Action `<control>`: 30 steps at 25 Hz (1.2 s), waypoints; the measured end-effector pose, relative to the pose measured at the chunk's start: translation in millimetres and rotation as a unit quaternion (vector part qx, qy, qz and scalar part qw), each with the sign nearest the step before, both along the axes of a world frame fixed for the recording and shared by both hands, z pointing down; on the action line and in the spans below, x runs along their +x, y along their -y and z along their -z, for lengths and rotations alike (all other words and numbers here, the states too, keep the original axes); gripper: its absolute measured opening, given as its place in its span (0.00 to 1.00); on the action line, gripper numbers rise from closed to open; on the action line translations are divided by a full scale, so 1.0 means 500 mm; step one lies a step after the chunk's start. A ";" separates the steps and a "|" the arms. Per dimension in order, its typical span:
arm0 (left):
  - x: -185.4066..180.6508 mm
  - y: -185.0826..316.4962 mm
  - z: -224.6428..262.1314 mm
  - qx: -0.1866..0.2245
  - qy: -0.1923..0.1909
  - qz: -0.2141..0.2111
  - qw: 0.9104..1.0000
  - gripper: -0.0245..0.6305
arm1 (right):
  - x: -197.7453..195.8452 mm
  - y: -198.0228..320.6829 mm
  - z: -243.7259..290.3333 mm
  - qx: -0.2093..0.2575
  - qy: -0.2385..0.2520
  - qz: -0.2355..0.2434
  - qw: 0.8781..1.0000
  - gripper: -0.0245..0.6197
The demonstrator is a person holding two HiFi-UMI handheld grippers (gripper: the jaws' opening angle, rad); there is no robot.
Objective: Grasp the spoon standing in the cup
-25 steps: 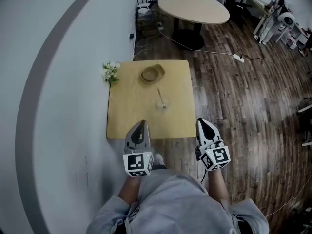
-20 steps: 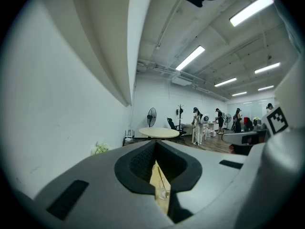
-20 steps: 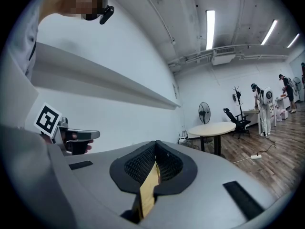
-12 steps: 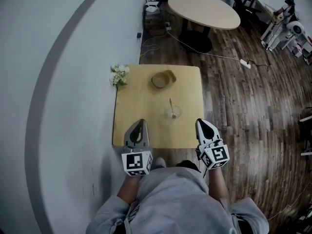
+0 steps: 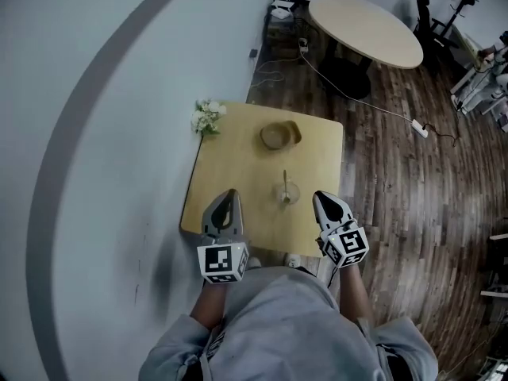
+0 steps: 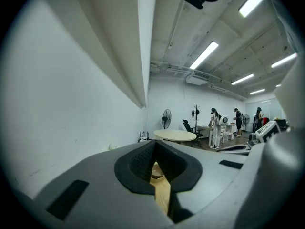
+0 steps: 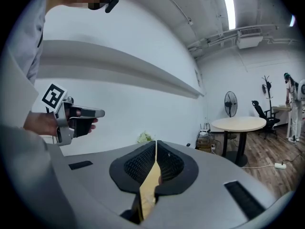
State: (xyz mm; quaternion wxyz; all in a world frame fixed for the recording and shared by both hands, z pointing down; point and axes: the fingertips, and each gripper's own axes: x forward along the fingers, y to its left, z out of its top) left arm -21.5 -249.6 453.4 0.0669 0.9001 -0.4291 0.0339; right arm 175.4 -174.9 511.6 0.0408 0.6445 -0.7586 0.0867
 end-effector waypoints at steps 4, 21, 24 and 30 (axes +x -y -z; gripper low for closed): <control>0.003 0.002 -0.005 -0.003 0.002 0.031 1.000 0.04 | 0.000 0.037 -0.048 -0.031 0.006 0.051 0.998 0.10; -0.080 -0.024 -0.016 -0.019 0.033 0.160 0.986 0.04 | -0.015 0.152 -0.254 -0.145 0.033 0.152 0.977 0.17; -0.095 -0.032 -0.011 -0.020 0.036 0.179 0.983 0.04 | -0.021 0.161 -0.270 -0.155 0.027 0.162 0.974 0.19; -0.129 -0.045 -0.006 -0.021 0.042 0.211 0.976 0.04 | -0.033 0.185 -0.299 -0.179 0.011 0.179 0.967 0.20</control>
